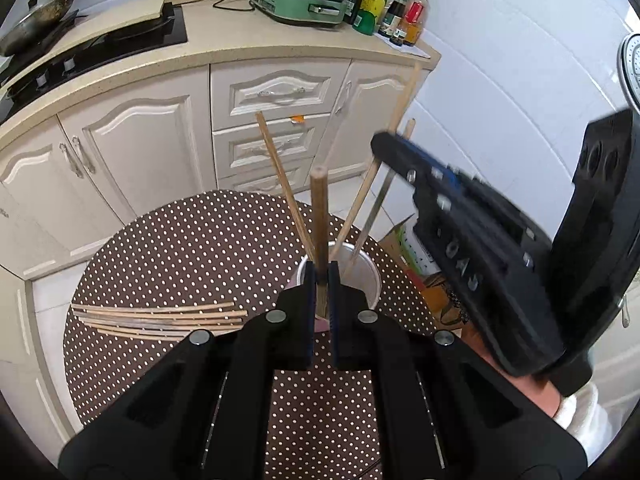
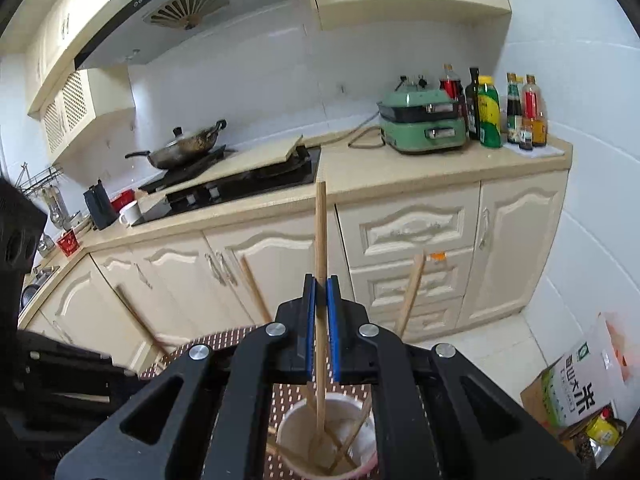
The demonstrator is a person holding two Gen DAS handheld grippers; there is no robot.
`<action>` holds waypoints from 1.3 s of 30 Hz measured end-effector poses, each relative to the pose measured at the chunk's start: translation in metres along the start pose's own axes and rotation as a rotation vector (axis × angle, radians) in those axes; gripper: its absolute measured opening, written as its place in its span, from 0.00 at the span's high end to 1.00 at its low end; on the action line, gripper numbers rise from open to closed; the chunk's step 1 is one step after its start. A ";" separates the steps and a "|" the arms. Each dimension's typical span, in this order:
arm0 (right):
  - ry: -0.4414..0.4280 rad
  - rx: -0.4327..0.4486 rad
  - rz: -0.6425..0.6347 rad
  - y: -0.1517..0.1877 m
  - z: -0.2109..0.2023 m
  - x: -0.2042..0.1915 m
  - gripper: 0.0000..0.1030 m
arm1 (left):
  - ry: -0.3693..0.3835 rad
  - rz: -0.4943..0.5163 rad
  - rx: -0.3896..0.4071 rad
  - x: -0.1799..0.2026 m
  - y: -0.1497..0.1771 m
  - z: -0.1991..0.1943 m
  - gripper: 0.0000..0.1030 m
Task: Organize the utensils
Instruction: 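Open the right gripper to release the chopstick into the cup, then move the right gripper back over the chopstick pile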
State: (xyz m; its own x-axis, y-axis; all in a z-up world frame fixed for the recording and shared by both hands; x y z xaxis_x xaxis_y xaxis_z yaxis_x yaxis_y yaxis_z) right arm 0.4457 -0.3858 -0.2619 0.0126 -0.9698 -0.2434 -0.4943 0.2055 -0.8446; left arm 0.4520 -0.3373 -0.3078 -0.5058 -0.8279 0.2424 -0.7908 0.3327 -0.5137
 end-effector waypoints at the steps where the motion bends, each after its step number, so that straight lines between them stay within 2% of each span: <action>1: 0.002 -0.009 0.003 0.004 -0.001 0.000 0.95 | -0.004 0.000 -0.005 0.000 0.001 0.000 0.94; 6: 0.014 -0.052 0.016 0.024 -0.006 0.000 0.95 | -0.016 0.017 -0.019 0.004 0.008 -0.001 0.92; 7: 0.016 -0.062 0.021 0.027 -0.008 0.000 0.95 | -0.022 0.028 -0.019 0.006 0.010 -0.001 0.89; 14: 0.023 -0.101 0.078 0.039 -0.019 0.003 0.92 | -0.047 0.040 0.011 0.003 0.015 -0.013 0.53; 18: 0.021 -0.105 0.078 0.042 -0.029 -0.002 0.91 | -0.055 0.044 0.029 0.001 0.016 -0.021 0.53; 23: 0.022 -0.095 0.088 0.043 -0.044 -0.007 0.79 | -0.071 0.039 0.041 -0.003 0.021 -0.029 0.47; 39: 0.023 -0.066 0.078 0.045 -0.079 -0.043 0.74 | -0.110 0.012 0.088 -0.029 0.042 -0.064 0.37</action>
State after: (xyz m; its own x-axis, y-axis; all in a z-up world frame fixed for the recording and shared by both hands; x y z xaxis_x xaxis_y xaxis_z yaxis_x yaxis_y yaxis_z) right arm 0.3546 -0.3456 -0.2516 -0.0477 -0.9542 -0.2955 -0.5491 0.2721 -0.7902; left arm 0.4117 -0.2710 -0.2838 -0.4705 -0.8702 0.1462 -0.7491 0.3063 -0.5874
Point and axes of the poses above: each gripper's, at about its wrist camera, not at the fingertips, and z roughly the way its jaws point, x to its right, y to its underside, the point moved 10 cm from there along z, roughly the way its jaws point, and after that the axes turned 2 degrees about z, right-handed, at the moved point
